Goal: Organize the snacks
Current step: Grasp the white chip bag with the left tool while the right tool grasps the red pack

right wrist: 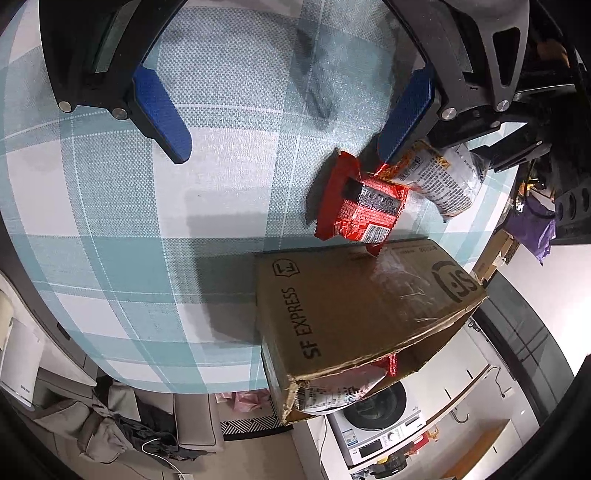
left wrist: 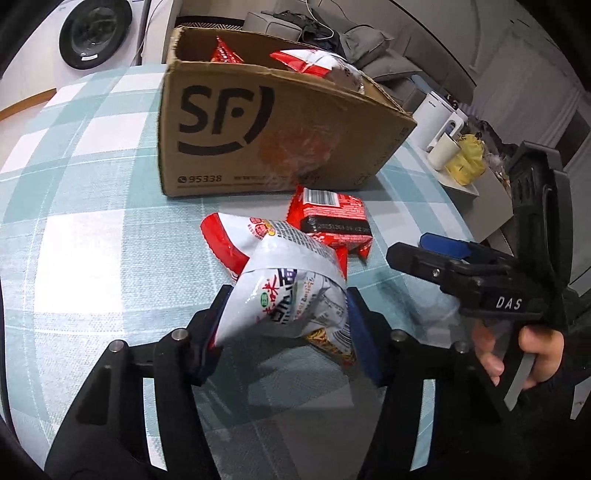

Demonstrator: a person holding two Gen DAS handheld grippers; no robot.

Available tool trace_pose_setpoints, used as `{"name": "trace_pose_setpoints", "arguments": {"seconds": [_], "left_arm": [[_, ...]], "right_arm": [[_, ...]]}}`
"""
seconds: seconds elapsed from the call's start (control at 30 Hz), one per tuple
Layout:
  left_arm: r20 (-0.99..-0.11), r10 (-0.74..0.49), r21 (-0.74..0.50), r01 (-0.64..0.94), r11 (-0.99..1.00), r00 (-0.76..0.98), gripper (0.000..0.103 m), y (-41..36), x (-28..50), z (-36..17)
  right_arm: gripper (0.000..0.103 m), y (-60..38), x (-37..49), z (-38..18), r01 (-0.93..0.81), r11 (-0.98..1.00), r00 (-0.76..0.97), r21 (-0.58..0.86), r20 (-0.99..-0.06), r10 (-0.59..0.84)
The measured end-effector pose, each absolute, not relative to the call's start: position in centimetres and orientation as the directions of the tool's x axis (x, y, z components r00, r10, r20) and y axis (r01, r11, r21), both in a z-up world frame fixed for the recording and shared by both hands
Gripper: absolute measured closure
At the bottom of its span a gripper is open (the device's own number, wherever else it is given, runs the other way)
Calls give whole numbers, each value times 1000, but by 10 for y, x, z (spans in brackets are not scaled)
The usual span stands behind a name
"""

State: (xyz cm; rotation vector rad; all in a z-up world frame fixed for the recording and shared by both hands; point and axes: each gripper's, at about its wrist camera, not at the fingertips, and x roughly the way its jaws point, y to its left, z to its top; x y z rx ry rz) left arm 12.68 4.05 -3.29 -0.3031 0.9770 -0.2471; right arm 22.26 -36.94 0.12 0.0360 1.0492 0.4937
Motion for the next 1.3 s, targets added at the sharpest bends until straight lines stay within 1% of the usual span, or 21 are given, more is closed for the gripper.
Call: {"name": "trace_pose_setpoints", "arguments": {"seconds": [0.43, 0.5, 0.6, 0.73, 0.8, 0.87, 0.93, 1.07, 1.13, 1.2, 1.3], "left_arm": [[-765, -308, -361, 20, 933, 566, 49, 69, 104, -31], [-766, -298, -353, 14, 936, 570, 49, 72, 103, -31], [-767, -298, -354, 13, 935, 569, 49, 74, 102, -31], [-766, -296, -355, 9, 935, 570, 49, 74, 103, -31], [-767, -294, -352, 8, 936, 571, 49, 74, 103, -31], [-767, -291, -348, 10, 937, 572, 49, 73, 102, -31], [-766, -291, -351, 7, 936, 573, 49, 73, 102, -31], [-767, -290, -346, 11, 938, 573, 49, 73, 103, -31], [-765, -292, -350, 9, 937, 574, 49, 73, 103, -31], [-765, -292, -351, 8, 936, 574, 49, 74, 102, -31], [-764, -289, -350, 6, 937, 576, 49, 74, 104, -31]], "right_arm": [[1, -324, 237, -2, -451, 853, 369, 264, -814, 448], [6, -318, 240, -4, -451, 854, 367, 261, -817, 444], [10, -308, 243, -6, -464, 854, 379, 235, -818, 432], [12, -298, 244, -6, -478, 846, 377, 235, -816, 439], [17, -292, 243, -7, -488, 846, 382, 215, -819, 429], [19, -288, 242, -7, -494, 846, 389, 199, -819, 421], [24, -286, 240, -7, -499, 846, 395, 188, -819, 416], [38, -285, 237, -7, -508, 835, 387, 209, -811, 438], [41, -285, 235, -8, -510, 835, 389, 208, -810, 439], [46, -288, 233, -6, -510, 833, 389, 215, -806, 447], [51, -295, 230, -4, -514, 827, 386, 227, -800, 459]]}}
